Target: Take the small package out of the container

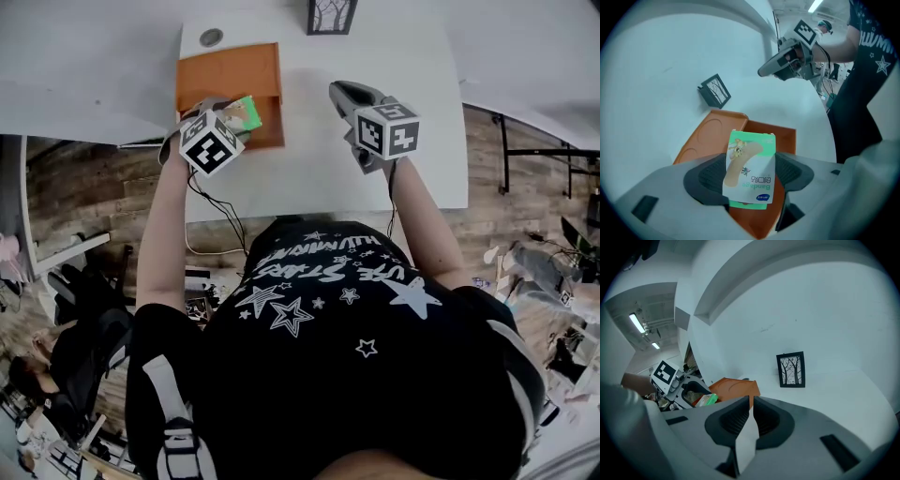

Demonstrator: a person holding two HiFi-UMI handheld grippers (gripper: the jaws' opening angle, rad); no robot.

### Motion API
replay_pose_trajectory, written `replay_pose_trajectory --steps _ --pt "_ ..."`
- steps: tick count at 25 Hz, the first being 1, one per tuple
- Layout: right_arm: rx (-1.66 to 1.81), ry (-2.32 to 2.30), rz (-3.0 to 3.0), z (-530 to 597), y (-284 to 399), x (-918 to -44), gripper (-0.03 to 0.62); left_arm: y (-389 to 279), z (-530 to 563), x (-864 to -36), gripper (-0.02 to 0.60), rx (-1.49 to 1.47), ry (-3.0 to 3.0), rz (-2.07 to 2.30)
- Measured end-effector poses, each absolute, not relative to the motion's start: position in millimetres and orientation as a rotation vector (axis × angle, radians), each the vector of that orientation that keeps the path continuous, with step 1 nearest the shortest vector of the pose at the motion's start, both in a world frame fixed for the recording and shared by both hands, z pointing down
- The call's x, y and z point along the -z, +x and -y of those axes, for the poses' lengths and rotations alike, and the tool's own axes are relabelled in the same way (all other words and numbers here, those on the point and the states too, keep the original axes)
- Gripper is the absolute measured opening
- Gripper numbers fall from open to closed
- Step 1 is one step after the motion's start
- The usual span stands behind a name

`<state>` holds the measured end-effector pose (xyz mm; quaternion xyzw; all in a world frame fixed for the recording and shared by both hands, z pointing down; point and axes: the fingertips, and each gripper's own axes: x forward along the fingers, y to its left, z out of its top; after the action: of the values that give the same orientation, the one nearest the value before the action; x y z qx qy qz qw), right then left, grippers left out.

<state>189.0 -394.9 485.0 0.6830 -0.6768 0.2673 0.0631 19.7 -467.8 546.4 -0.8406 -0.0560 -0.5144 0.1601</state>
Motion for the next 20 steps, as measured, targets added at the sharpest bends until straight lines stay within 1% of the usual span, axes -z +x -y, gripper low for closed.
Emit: replay_pose_trajectory --steps 9,20 --pt "-0.749 1.998 2.145 395.8 176.7 -463.2 0.057 16.1 472.2 -473.2 0.351 1.146 -2.648 -0.282" --pt "-0.738 1.905 2.245 354.5 179.6 -450.4 0.057 0.2 409.1 -446.8 0.351 0.945 -2.913 -0.694"
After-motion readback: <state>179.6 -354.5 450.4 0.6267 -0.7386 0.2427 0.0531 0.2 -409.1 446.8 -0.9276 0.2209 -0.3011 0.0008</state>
